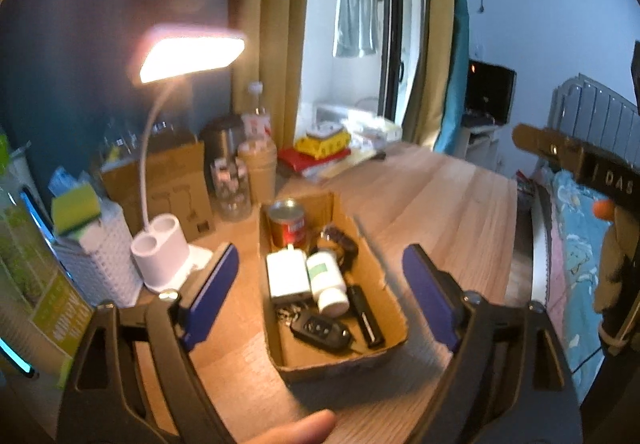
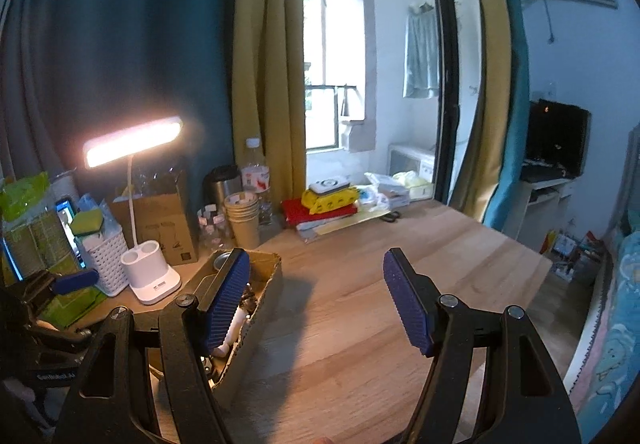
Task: Organize rigid objects
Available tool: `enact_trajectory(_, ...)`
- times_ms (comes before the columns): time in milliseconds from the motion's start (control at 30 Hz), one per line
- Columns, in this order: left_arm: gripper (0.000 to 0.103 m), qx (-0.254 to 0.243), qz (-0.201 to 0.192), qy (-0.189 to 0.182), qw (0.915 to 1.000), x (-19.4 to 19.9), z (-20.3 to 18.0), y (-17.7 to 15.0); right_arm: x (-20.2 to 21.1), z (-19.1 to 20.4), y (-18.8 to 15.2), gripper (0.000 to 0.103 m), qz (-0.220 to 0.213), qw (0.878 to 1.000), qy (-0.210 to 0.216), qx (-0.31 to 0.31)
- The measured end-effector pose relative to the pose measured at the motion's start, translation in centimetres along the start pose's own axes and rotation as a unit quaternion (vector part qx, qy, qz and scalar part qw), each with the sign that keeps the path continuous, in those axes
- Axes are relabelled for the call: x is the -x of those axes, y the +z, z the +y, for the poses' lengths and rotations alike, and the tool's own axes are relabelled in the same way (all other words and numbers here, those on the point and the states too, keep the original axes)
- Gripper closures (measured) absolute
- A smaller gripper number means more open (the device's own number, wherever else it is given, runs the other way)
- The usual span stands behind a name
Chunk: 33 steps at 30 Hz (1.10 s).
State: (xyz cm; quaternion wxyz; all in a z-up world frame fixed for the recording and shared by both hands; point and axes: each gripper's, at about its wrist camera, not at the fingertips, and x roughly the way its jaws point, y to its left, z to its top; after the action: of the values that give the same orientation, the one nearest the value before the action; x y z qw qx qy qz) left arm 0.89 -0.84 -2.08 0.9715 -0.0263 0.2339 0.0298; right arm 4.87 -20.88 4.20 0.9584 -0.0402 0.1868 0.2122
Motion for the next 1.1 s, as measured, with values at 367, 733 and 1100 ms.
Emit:
enact_trajectory(367, 0.017, 0.009, -0.073, 0.014, 0.9972, 3.5, -1.7, 3.8, 4.1, -0.4, 0.5, 0.030, -0.033, 0.999, -0.031, 0.000)
enact_trajectory(733, 0.017, 0.008, -0.086, 0.010, 0.9962, 2.8, -1.8, 4.5, 3.7, -0.6, -0.2, 0.029, -0.035, 0.998, -0.045, 0.005)
enact_trajectory(1100, 0.017, 0.020, -0.101, 0.010, 0.9946, 3.2, -1.8, 4.3, 2.4, 0.1, -0.7, 0.029, -0.023, 0.999, -0.036, 0.010)
